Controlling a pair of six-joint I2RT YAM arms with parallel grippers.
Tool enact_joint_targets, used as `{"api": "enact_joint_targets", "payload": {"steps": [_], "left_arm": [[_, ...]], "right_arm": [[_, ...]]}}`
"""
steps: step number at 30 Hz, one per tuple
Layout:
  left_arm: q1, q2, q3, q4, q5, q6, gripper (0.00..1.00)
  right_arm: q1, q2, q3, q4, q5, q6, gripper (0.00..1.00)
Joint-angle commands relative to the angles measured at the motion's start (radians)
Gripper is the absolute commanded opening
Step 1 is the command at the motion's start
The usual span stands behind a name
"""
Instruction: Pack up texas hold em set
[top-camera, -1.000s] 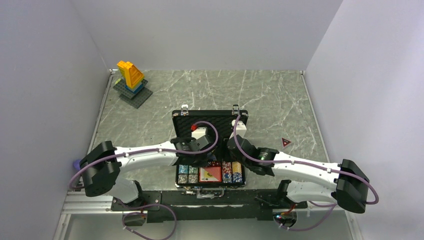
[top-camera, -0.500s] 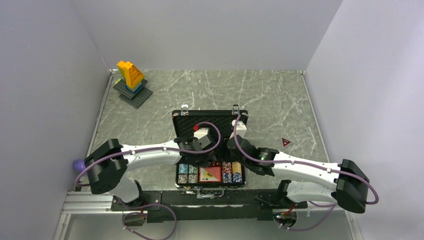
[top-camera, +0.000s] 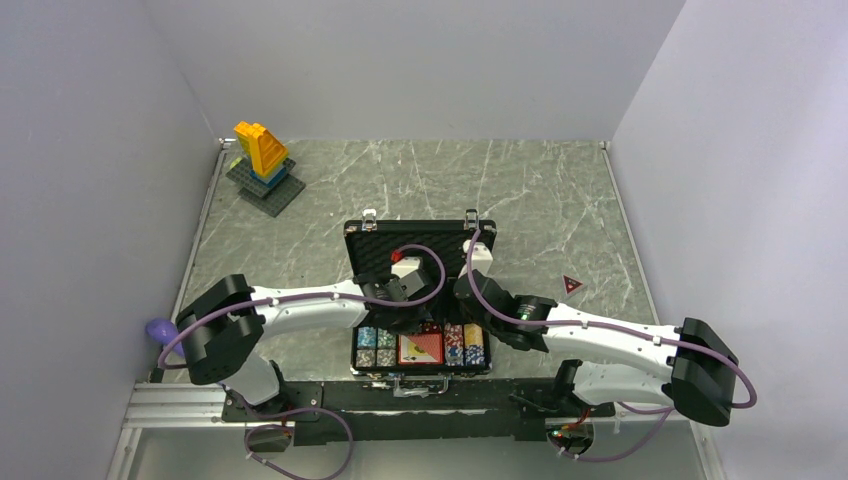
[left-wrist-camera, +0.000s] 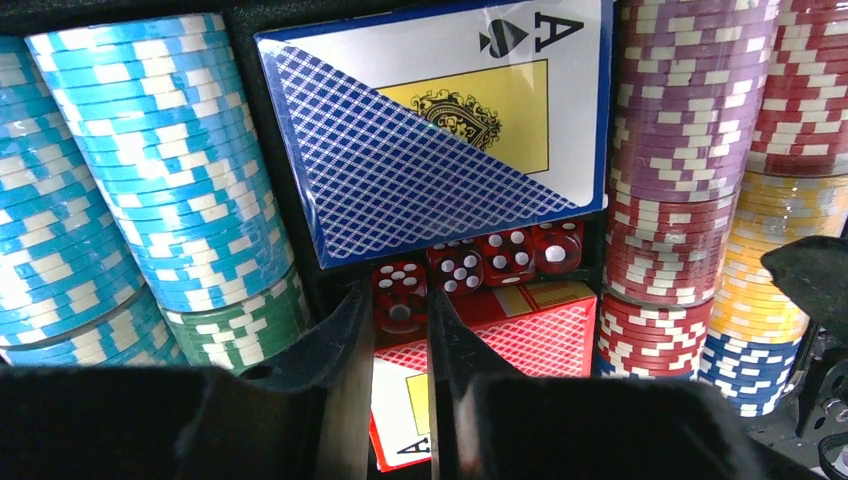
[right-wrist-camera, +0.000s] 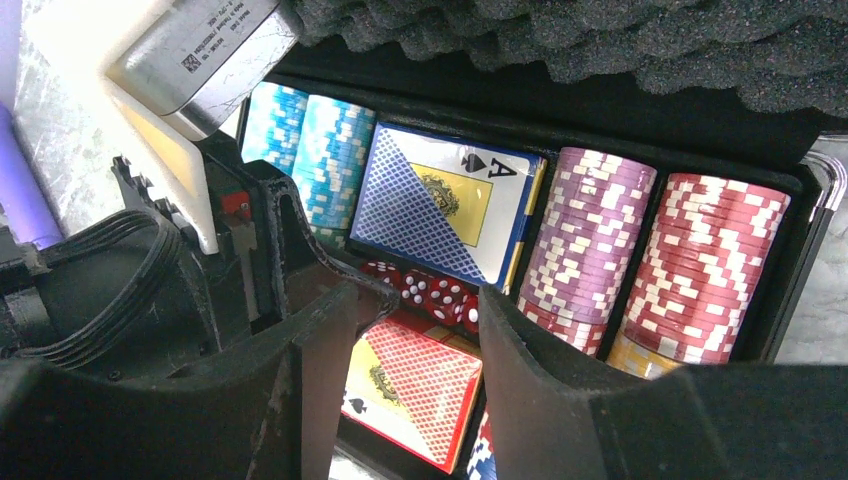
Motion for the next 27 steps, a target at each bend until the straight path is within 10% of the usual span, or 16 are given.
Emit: {"api": "enact_joint_targets", "payload": {"steps": [1,27], "left_arm": [[-0.001,0.004,0.037,0.018,0.023,0.014,0.21],[-0.009,-0.137,0.008,0.003,-0.048,0.172,0.59]], "right_arm": [[-0.003,0.004,-0.001,0.035,-0.013,0.013,0.52],[-0.018,-0.008,0.012,0.005,0.008,-0.01,0.53]]}}
